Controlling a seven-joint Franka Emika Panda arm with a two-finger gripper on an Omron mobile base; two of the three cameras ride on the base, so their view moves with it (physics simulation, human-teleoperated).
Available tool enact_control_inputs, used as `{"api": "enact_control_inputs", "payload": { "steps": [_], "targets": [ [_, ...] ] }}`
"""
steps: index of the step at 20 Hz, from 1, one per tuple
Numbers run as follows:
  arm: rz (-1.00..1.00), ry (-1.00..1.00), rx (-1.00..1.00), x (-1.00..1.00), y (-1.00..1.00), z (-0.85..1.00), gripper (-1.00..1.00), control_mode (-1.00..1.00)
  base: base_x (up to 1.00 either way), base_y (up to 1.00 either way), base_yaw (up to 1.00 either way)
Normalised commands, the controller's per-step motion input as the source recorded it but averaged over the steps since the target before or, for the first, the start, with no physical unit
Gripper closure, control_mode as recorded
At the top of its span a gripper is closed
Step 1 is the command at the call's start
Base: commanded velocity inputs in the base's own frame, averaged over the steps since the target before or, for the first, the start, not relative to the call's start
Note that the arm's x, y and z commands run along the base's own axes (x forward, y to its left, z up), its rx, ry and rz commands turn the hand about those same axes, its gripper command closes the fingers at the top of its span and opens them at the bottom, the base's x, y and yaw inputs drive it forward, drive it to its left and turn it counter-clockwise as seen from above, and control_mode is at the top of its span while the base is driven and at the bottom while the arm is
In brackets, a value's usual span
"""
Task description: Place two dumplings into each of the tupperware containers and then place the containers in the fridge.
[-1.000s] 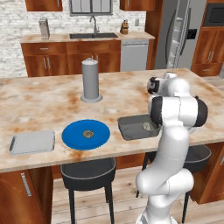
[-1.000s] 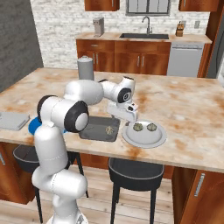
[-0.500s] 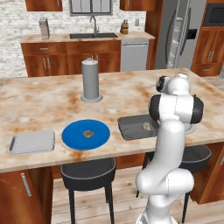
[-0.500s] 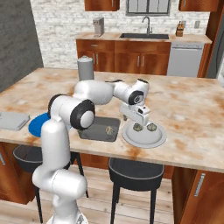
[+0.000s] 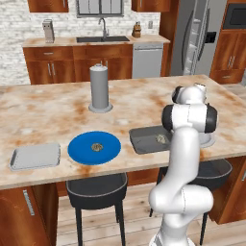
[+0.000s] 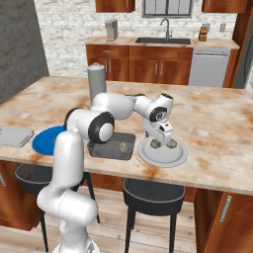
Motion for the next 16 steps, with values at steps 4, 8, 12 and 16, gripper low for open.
{"api": "enact_control_inputs", "payload": {
  "steps": [4,8,12,16],
  "targets": [
    [0.00,0.00,0.00,0.27,-0.09,-0.19,-1.00,-1.00,0.00,0.00,0.00],
    [0.00,0.00,0.00,0.14,-0.14,-0.27,-1.00,-1.00,0.00,0.00,0.00],
    [0.00,0.00,-0.01,0.12,-0.10,-0.29,-1.00,-1.00,0.00,0.00,0.00],
    [0.00,0.00,-0.01,0.09,-0.01,-0.26,-1.00,-1.00,0.00,0.00,0.00]
  ]
}}
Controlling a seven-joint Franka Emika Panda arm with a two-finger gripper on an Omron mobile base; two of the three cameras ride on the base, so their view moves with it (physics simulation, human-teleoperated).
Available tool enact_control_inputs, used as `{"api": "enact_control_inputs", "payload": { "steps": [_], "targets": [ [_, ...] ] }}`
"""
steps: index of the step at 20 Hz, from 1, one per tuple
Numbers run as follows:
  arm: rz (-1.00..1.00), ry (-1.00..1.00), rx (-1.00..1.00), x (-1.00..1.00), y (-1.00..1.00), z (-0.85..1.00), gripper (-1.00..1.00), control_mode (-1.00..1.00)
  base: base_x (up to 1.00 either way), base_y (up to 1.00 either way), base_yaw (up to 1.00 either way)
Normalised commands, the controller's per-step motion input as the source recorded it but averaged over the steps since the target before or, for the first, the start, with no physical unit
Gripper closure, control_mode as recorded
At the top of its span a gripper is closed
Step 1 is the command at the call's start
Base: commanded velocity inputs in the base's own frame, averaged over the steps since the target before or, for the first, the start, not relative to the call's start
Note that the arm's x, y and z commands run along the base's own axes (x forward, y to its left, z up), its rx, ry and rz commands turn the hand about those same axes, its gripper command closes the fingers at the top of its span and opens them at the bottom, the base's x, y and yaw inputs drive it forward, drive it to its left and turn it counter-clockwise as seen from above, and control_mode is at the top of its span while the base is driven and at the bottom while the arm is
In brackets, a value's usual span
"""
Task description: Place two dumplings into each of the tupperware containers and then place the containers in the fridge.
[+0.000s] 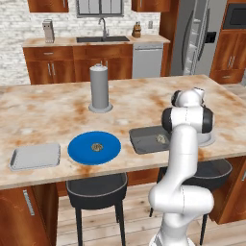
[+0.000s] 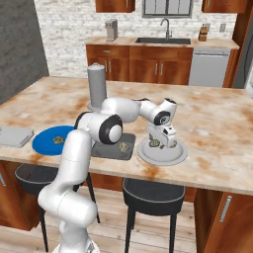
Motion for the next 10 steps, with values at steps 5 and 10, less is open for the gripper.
{"api": "enact_control_inputs", "payload": {
  "steps": [5,10],
  "targets": [
    [0.00,0.00,0.00,0.01,0.00,-0.06,-1.00,-1.00,0.00,0.00,0.00],
    [-0.01,0.00,0.00,-0.11,0.00,0.00,-1.00,-1.00,0.00,0.00,0.00]
  ]
}}
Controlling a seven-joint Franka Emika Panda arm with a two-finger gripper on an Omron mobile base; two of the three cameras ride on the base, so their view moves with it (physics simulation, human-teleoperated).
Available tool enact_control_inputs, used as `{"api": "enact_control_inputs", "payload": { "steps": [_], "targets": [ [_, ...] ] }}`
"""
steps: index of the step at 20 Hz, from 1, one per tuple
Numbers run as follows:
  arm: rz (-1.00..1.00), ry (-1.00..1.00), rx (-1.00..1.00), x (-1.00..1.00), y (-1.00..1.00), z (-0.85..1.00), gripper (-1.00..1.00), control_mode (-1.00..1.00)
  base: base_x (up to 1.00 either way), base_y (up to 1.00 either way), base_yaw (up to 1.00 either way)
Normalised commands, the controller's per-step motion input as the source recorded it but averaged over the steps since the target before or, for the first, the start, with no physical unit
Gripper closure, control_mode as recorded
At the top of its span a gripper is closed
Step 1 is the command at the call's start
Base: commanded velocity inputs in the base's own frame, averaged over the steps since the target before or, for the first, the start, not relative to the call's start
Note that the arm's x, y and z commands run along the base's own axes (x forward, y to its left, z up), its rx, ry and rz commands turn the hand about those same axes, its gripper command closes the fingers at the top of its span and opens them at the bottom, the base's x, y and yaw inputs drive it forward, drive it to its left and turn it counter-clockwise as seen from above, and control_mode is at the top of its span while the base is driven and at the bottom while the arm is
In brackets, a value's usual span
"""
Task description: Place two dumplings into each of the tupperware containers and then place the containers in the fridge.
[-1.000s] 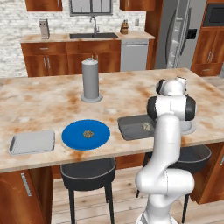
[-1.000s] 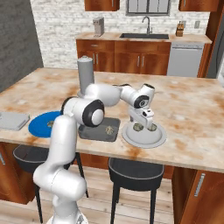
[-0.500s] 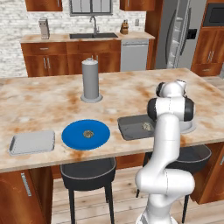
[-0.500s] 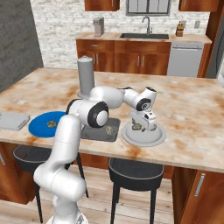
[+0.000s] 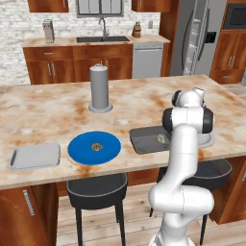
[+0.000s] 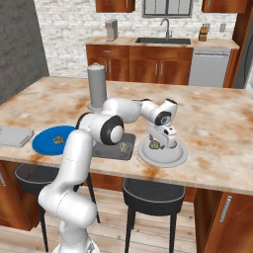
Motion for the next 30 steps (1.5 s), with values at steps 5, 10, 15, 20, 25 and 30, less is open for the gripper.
{"api": "enact_control_inputs", "payload": {
  "steps": [5,10,15,20,25,30],
  "targets": [
    [-0.03,0.00,0.00,-0.15,0.16,0.00,-1.00,-1.00,0.00,0.00,0.00],
    [-0.01,0.00,0.00,-0.08,0.12,0.00,-1.00,-1.00,0.00,0.00,0.00],
    [0.00,0.00,0.00,-0.01,0.00,-0.07,-1.00,-1.00,0.00,0.00,0.00],
    [0.00,0.00,0.00,0.00,0.00,0.00,1.00,-1.00,0.00,0.00,0.00],
    [0.00,0.00,0.00,0.00,0.00,0.00,1.00,-1.00,0.00,0.00,0.00],
    [0.00,0.00,0.00,-0.16,0.01,0.18,1.00,-1.00,0.00,0.00,0.00]
  ]
}}
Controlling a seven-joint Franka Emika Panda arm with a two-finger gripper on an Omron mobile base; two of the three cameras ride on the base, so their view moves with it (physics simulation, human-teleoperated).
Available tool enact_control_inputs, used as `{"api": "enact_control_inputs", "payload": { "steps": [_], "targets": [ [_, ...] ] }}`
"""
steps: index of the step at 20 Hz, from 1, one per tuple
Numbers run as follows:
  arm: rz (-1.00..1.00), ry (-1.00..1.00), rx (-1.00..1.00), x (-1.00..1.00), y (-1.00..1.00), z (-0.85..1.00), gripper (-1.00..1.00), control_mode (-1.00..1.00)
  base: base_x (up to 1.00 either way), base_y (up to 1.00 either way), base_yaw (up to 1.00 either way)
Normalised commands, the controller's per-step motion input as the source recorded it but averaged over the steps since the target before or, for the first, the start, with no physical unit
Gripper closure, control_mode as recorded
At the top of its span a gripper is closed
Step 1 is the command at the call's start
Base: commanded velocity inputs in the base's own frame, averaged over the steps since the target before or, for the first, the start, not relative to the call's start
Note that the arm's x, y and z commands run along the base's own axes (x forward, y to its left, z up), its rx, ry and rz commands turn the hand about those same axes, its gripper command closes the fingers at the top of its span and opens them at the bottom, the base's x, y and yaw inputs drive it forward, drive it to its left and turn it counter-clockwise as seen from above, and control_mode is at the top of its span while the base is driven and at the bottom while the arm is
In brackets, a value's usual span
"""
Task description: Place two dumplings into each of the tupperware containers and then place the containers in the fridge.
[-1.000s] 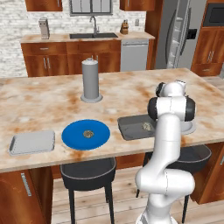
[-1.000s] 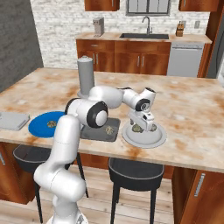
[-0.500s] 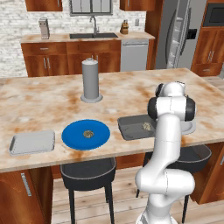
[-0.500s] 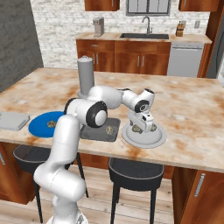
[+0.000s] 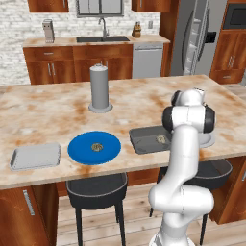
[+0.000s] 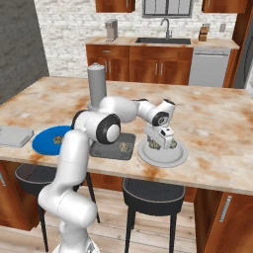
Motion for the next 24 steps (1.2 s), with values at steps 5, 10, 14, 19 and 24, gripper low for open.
{"api": "enact_control_inputs", "payload": {
  "steps": [5,10,14,19,24],
  "targets": [
    [0.04,-0.01,0.00,-0.86,0.50,0.73,1.00,-1.00,0.00,0.00,0.00],
    [0.12,0.00,-0.02,-0.90,0.98,0.48,1.00,-1.00,0.00,0.00,0.00],
    [0.24,0.02,0.00,-0.04,1.00,0.25,1.00,-1.00,0.00,0.00,0.00],
    [0.24,0.01,0.00,0.09,0.97,0.08,1.00,-1.00,0.00,0.00,0.00],
    [0.21,0.00,0.00,0.50,0.46,0.00,1.00,-1.00,0.00,0.00,0.00]
  ]
}}
